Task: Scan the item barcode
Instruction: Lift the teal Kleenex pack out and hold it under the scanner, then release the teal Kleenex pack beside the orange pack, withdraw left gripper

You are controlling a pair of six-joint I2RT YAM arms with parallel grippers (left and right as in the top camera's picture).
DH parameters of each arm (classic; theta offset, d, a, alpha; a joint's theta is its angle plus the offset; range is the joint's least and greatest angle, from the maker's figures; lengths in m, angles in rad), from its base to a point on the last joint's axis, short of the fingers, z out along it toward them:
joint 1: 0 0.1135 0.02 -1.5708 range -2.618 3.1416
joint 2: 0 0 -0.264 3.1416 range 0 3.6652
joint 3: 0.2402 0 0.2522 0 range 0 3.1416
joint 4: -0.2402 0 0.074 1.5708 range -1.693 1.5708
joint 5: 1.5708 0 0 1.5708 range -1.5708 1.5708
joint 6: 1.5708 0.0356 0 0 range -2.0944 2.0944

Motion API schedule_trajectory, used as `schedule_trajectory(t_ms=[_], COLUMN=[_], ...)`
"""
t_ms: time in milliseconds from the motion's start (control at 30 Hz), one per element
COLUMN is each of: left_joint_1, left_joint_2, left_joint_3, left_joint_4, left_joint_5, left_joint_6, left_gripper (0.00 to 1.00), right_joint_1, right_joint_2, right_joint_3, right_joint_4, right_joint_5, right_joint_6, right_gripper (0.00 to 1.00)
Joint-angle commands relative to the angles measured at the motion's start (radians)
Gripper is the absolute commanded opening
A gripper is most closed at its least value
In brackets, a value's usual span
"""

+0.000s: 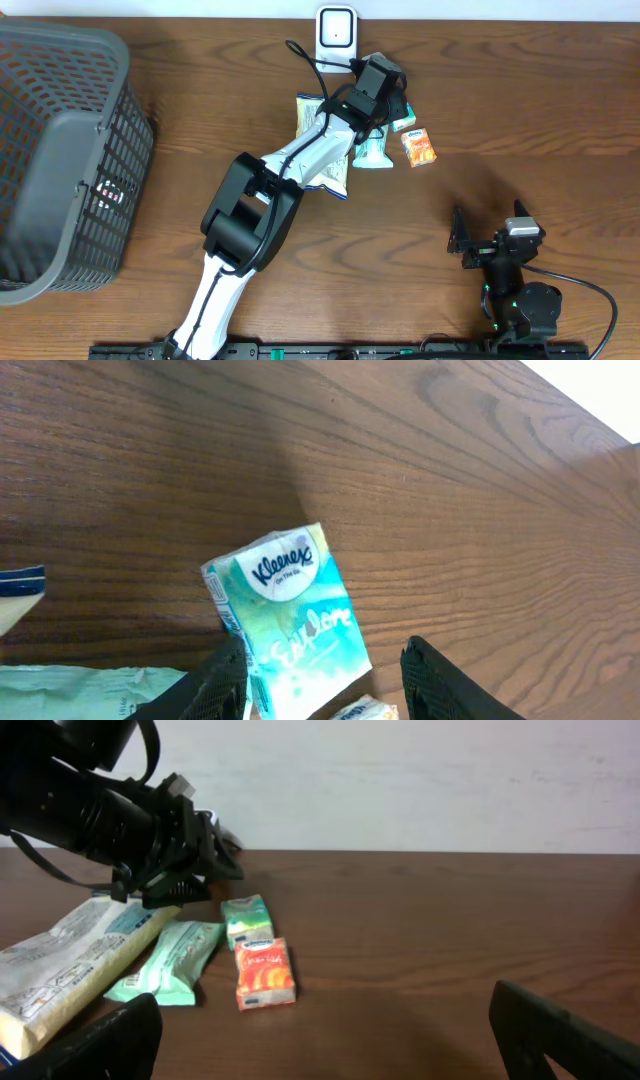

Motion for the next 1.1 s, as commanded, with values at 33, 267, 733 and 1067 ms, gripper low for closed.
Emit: schedule_trajectory(t_ms=[33, 267, 733, 1067], left_joint_1=[0.014, 0.095, 0.430, 0.955], left_joint_2=[-0.014, -0.187, -0.753, -0.991], left_joint_3=[0.010, 0.010, 0.010, 0.010], left_joint_4=[0.003, -0.140, -0.640, -0.731], left_joint_5=[0.046, 0.160, 0.155, 0.062], left_joint_6=[0.029, 0.144, 0.389, 0.047], left_gripper=[0.50, 0.50, 0.61, 0.74], right_joint_1=[-0.005, -0.005, -0.005, -0.005], right_joint_2=[-0.005, -0.005, -0.005, -0.005], right_joint_3=[-0.001, -0.001, -0.001, -0.001], right_joint_4=[-0.004, -0.004, -0.004, -0.004], right_joint_5=[0.008, 0.008, 0.008, 0.008], right_joint_6=[0.010, 0.010, 0.010, 0.010], right_gripper=[0.99, 0.99, 0.99, 0.99])
